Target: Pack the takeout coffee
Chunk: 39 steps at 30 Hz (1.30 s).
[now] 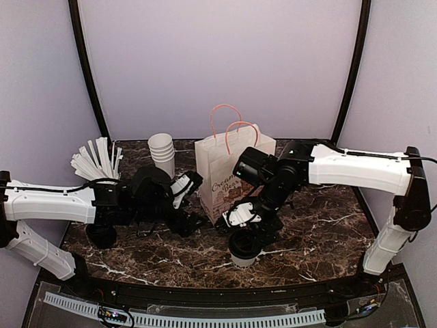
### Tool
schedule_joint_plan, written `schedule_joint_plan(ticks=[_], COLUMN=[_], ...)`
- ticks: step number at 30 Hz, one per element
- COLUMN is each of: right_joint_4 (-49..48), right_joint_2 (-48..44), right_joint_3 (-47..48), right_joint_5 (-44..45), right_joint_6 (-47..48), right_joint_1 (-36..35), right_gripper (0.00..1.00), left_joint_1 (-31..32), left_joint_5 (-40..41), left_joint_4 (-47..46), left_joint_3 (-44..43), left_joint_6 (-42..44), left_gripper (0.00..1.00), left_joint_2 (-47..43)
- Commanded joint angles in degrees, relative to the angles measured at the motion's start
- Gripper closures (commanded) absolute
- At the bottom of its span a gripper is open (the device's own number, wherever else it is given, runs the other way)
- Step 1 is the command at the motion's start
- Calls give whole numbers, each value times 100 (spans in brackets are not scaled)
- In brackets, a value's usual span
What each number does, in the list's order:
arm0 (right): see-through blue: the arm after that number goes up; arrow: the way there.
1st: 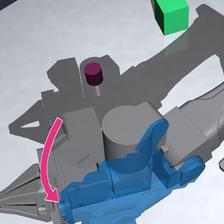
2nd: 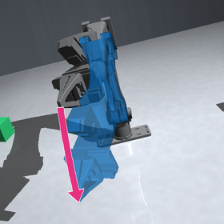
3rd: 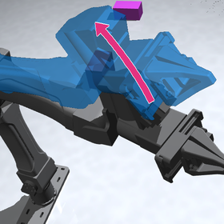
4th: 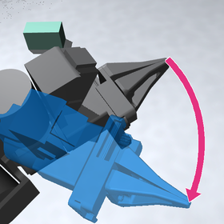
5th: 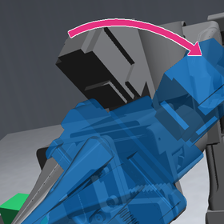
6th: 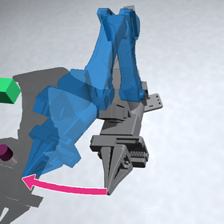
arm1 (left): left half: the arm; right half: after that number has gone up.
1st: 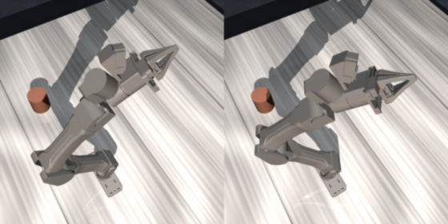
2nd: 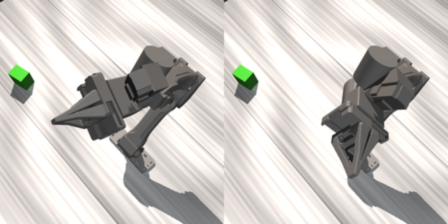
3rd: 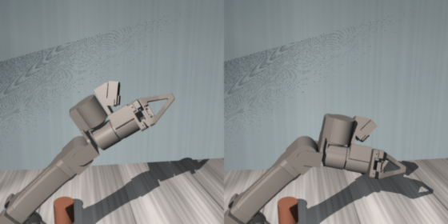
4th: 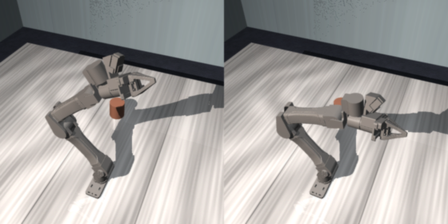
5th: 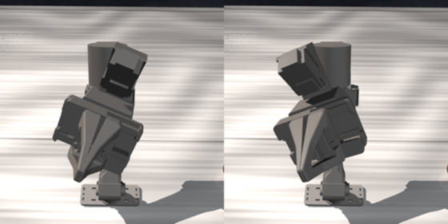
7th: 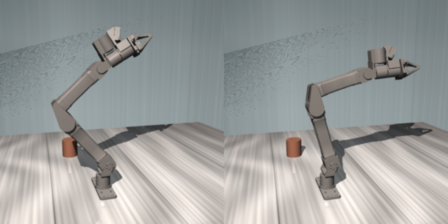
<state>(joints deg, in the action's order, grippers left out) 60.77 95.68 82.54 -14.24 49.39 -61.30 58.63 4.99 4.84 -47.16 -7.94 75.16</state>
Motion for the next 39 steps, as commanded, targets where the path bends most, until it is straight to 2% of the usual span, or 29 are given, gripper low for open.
schedule_joint_plan(ticks=[1,24,32,39], right_joint_4=[120,-156,-273,-257], right_joint_2=[73,46,43,8], right_joint_3=[141,-173,-308,-270], right_joint_5=[-87,366,507,543], right_joint_6=[71,-34,-82,-96], right_joint_1=[-110,-320,-439,-451], right_gripper=[9,17,16,23], left_joint_1=[-51,-89,-91,-97], left_joint_5=[38,-5,-15,-17], left_joint_4=[-25,-79,-79,-64], left_joint_3=[119,180,180,174], left_joint_6=[-38,-49,-86,-89], left_gripper=[11,11,11,11], left_joint_2=[-102,-30,-3,17])
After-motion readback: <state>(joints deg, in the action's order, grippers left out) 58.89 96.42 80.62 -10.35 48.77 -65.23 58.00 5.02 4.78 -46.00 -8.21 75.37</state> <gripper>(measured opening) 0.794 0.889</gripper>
